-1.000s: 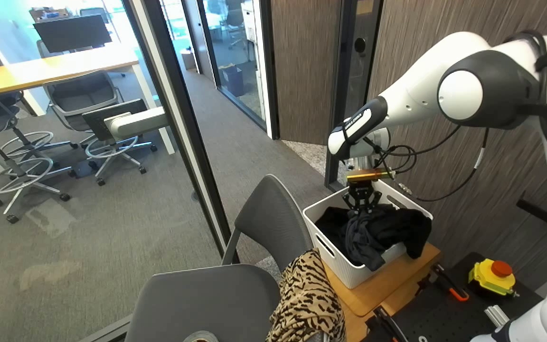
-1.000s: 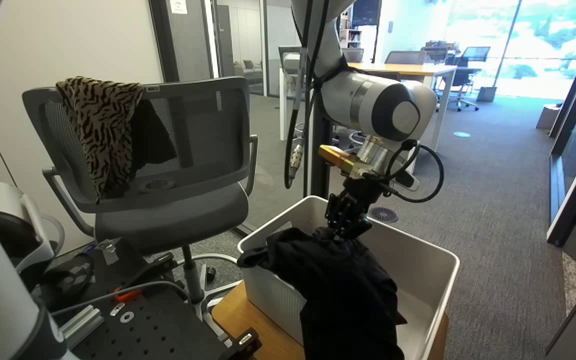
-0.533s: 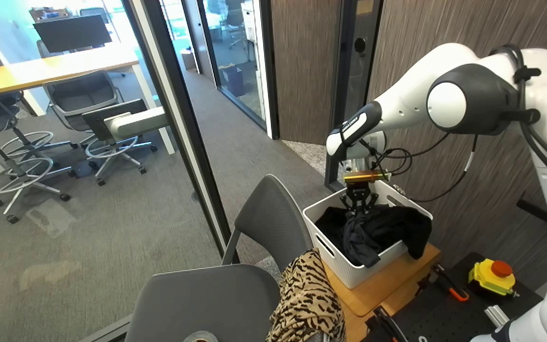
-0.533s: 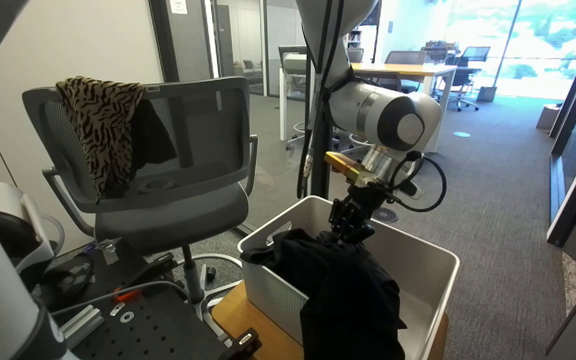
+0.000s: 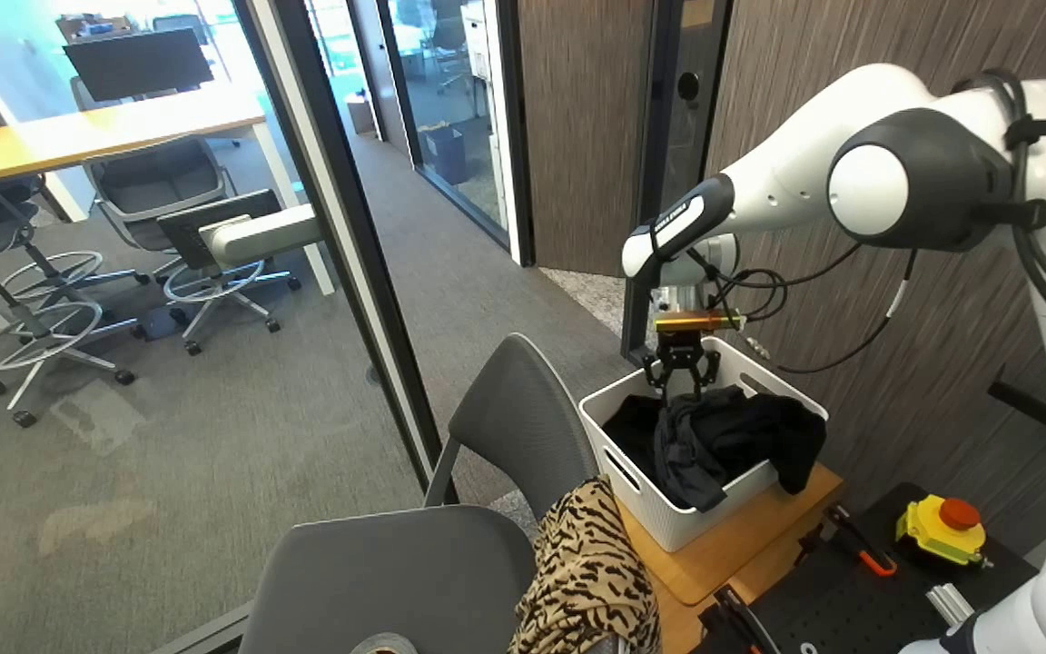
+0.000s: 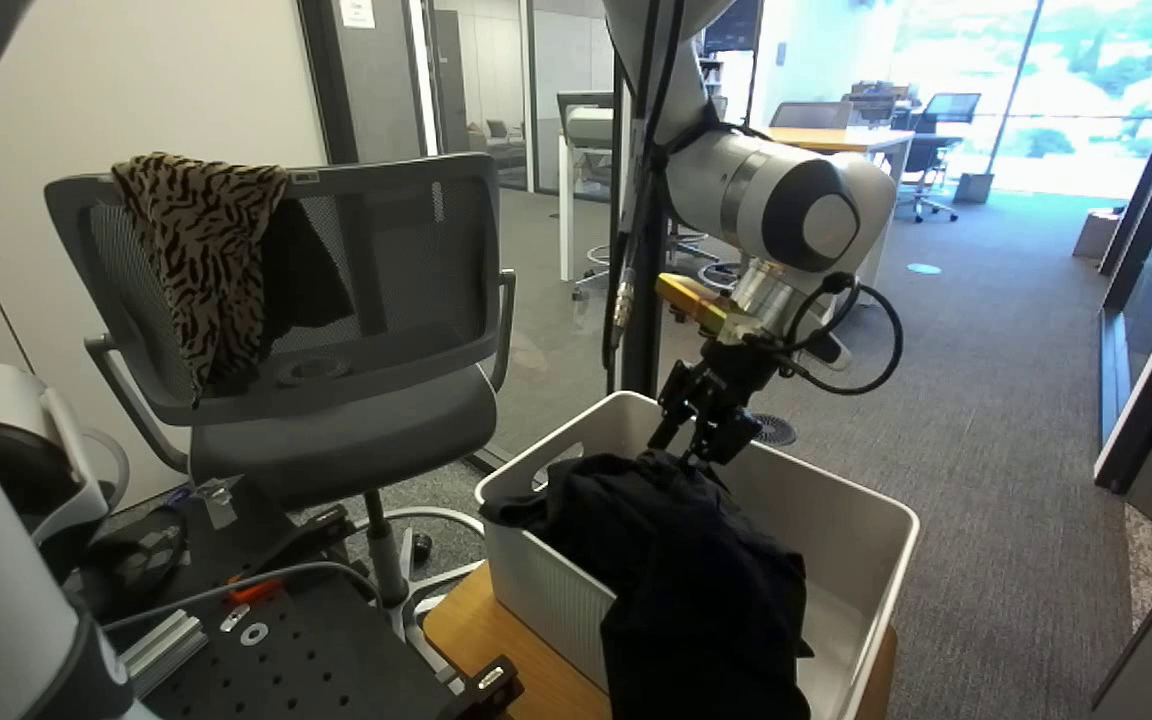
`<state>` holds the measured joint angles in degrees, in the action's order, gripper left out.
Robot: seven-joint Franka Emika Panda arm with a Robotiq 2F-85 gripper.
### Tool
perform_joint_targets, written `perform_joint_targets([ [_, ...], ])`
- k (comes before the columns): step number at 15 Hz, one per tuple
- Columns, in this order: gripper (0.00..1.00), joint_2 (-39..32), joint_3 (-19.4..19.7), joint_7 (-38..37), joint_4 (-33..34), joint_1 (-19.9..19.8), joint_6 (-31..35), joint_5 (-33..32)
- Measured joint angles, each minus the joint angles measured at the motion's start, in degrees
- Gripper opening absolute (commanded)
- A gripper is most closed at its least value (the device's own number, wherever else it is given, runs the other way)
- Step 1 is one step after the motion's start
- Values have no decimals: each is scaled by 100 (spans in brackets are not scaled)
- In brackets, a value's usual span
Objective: Put the black cloth in the laundry basket
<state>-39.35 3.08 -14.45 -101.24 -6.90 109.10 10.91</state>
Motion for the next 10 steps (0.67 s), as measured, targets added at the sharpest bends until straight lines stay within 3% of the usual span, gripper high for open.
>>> perform_joint_targets([
  [2,100,423,-30,37,-137,50,-174,2],
  [10,100,2726,-288,678,-1205,574,-638,-390],
])
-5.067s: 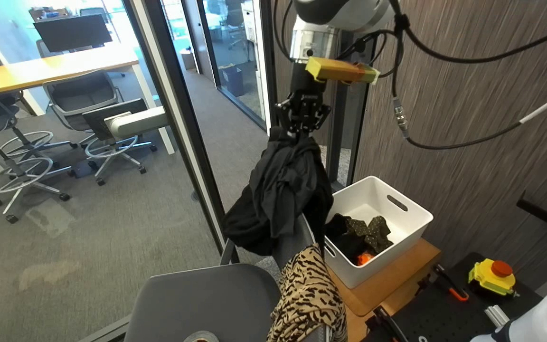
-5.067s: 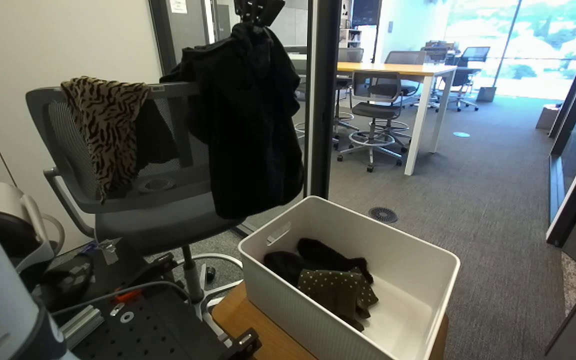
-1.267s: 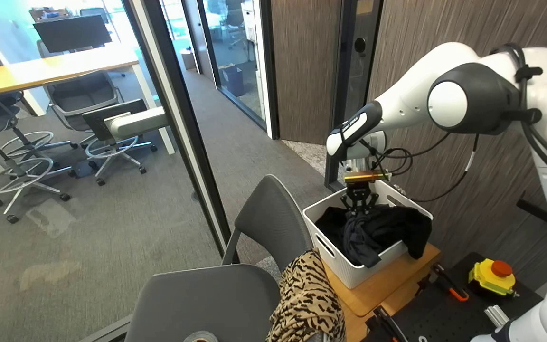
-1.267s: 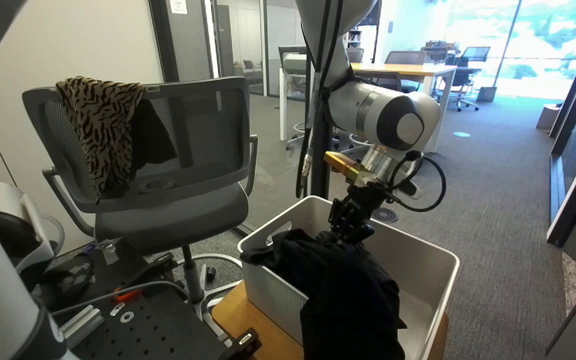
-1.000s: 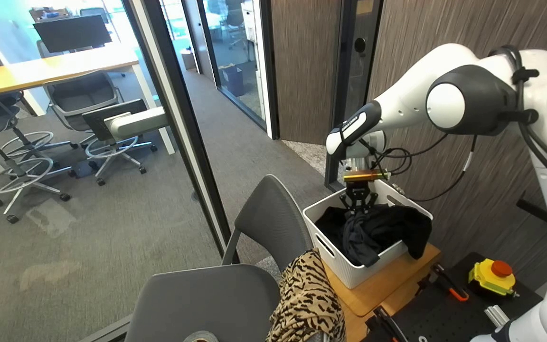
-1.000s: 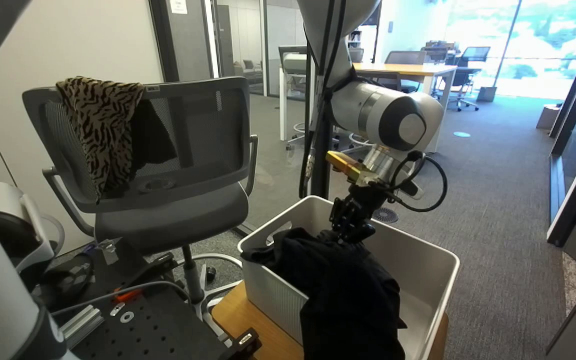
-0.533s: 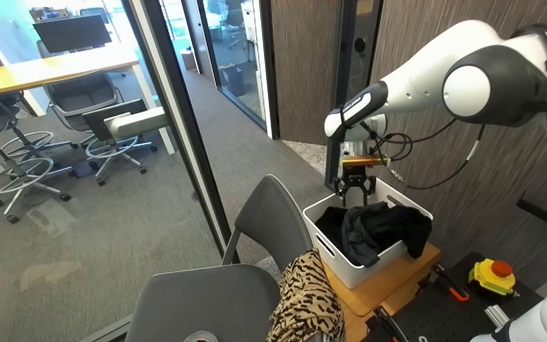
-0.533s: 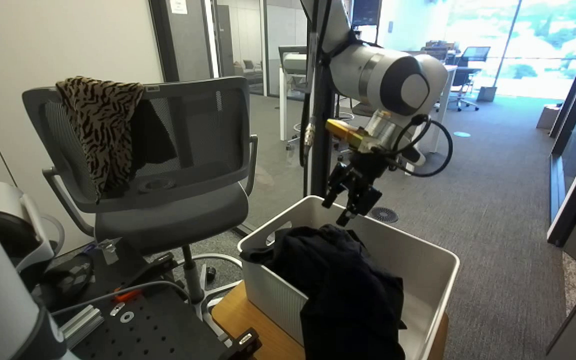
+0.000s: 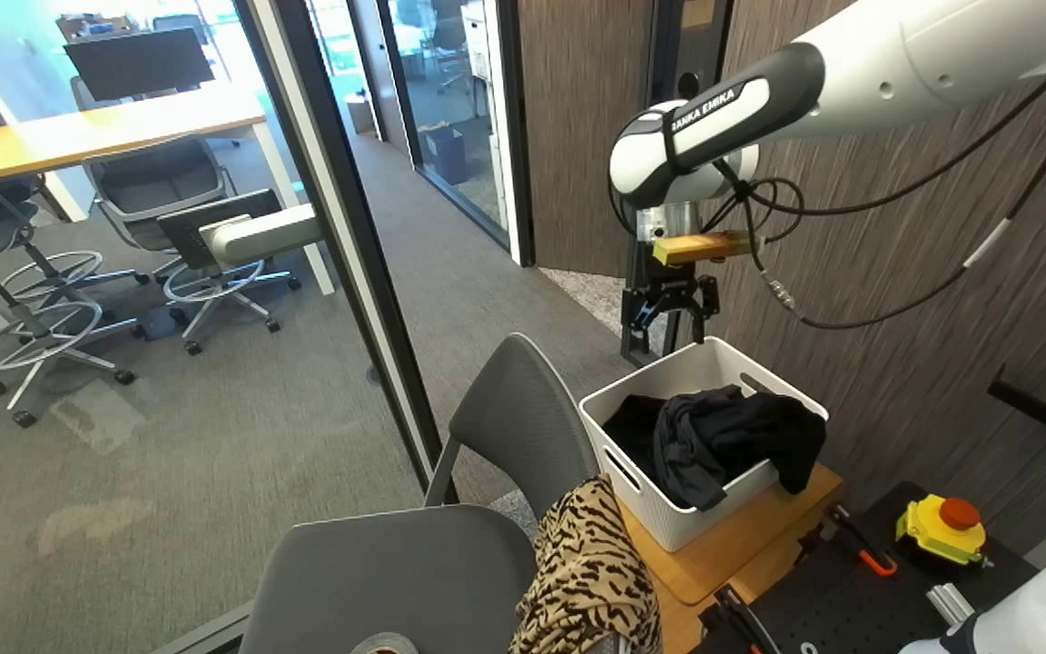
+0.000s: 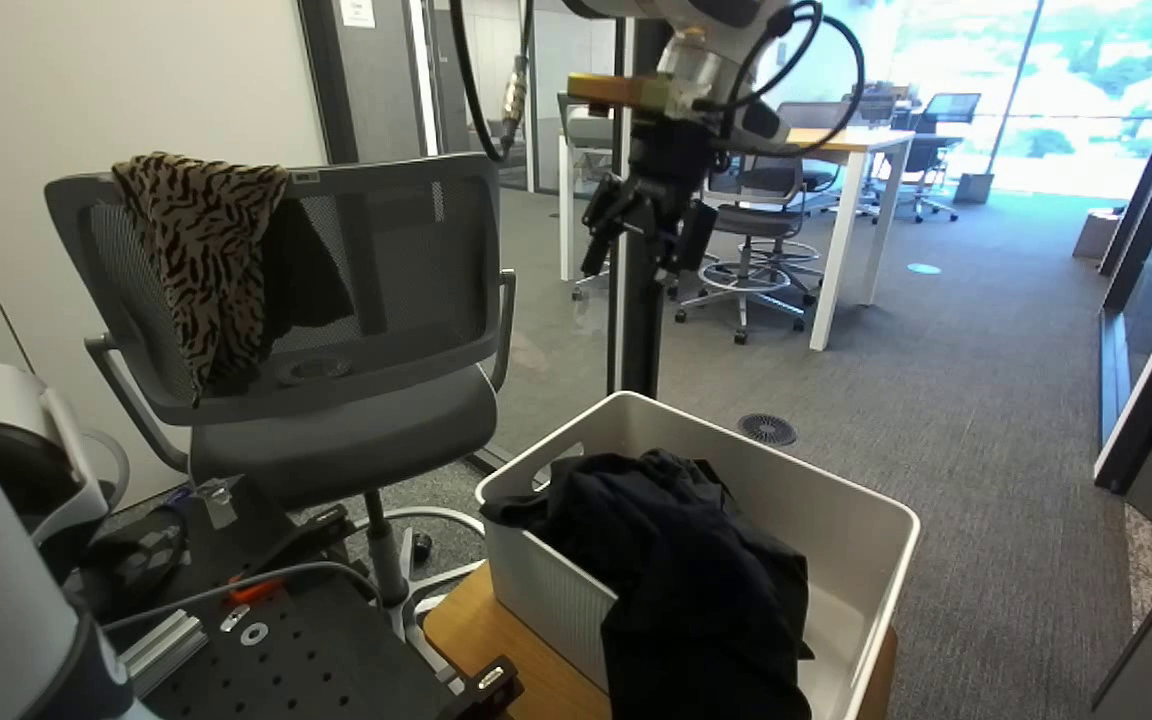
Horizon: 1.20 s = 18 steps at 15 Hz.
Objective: Put the black cloth in the laundry basket
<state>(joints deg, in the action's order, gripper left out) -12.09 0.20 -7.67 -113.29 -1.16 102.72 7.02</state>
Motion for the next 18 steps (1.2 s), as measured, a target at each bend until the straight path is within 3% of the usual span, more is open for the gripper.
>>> perform_joint_targets([
  [10,100,3195,-565,-13,-1986,551,-225,-218],
  [15,100,4785,-615,-24,-3113,602,-245,-90],
  [18,100,5555,-615,-26,-3427,605,-439,103],
])
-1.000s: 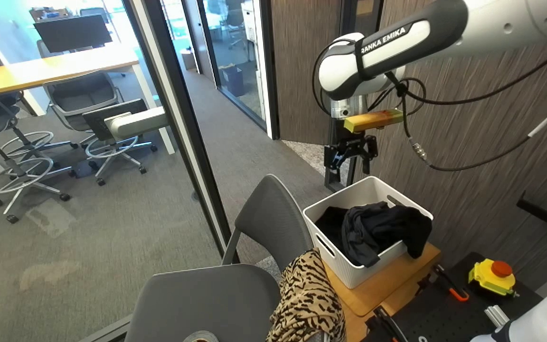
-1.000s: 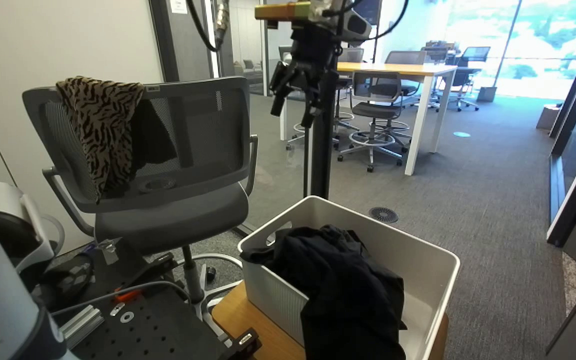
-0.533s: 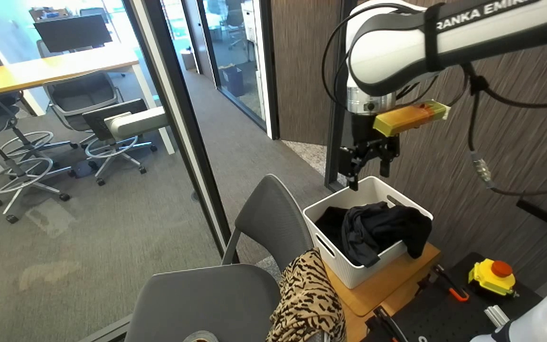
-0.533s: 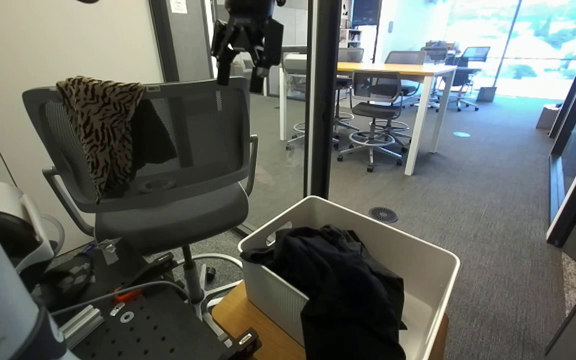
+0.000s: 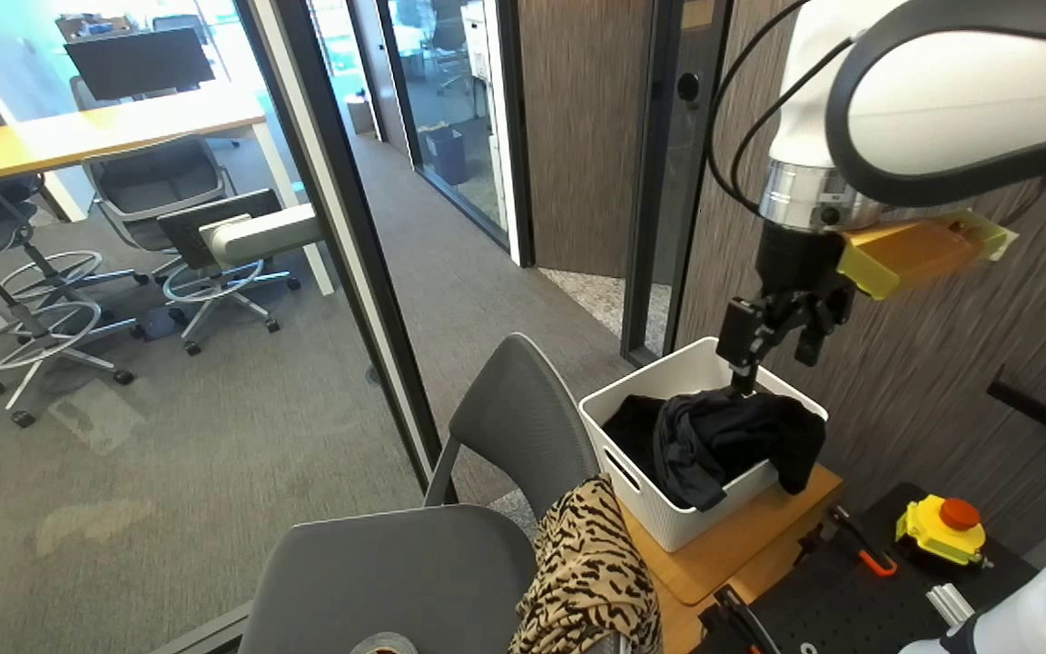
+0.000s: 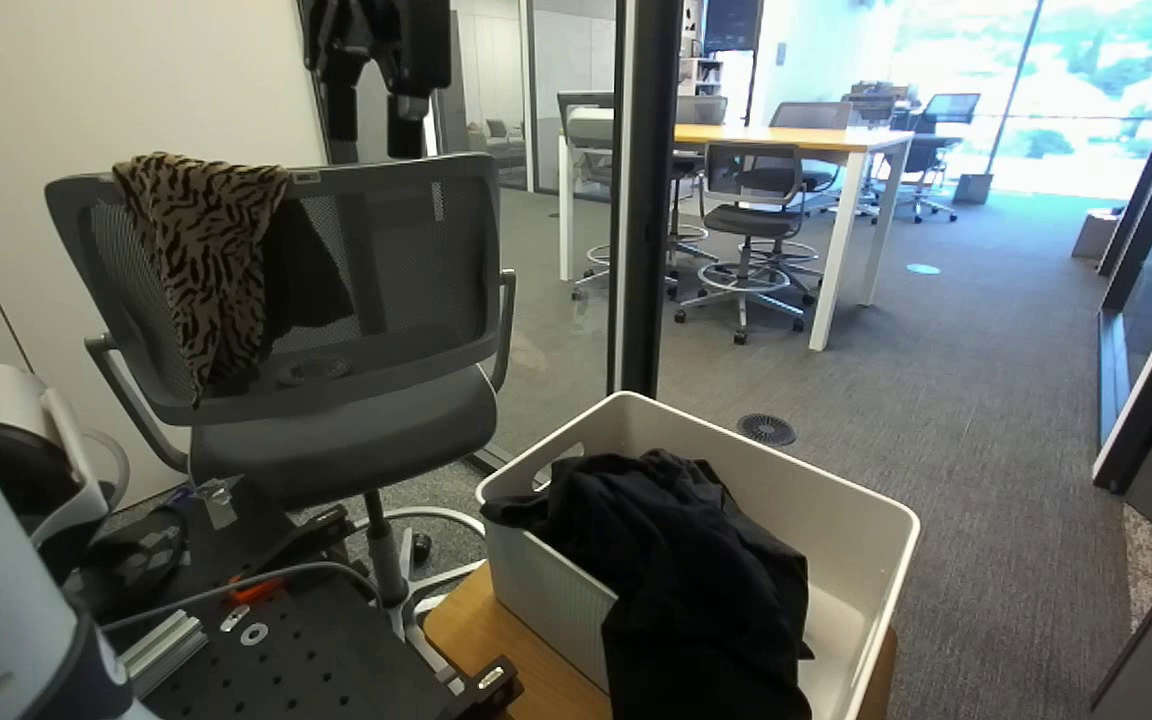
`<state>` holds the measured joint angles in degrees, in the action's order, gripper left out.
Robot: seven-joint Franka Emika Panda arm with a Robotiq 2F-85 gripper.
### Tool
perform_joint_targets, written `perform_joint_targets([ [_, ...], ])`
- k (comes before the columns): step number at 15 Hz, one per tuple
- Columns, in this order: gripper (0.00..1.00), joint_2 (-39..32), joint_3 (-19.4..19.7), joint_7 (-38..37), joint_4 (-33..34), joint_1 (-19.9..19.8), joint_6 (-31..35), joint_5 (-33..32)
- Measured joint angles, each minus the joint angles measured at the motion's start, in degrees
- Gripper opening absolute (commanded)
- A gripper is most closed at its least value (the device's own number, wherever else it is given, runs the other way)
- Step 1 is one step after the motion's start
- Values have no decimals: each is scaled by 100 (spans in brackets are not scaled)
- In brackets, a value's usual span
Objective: Put the black cloth in the laundry basket
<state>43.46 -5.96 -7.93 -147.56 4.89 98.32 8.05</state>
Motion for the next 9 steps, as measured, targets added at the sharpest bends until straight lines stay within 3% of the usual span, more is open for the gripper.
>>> perform_joint_targets([
  [5,100,732,47,10,-49,0,-420,34],
  [9,100,871,176,10,-50,-22,-472,34],
])
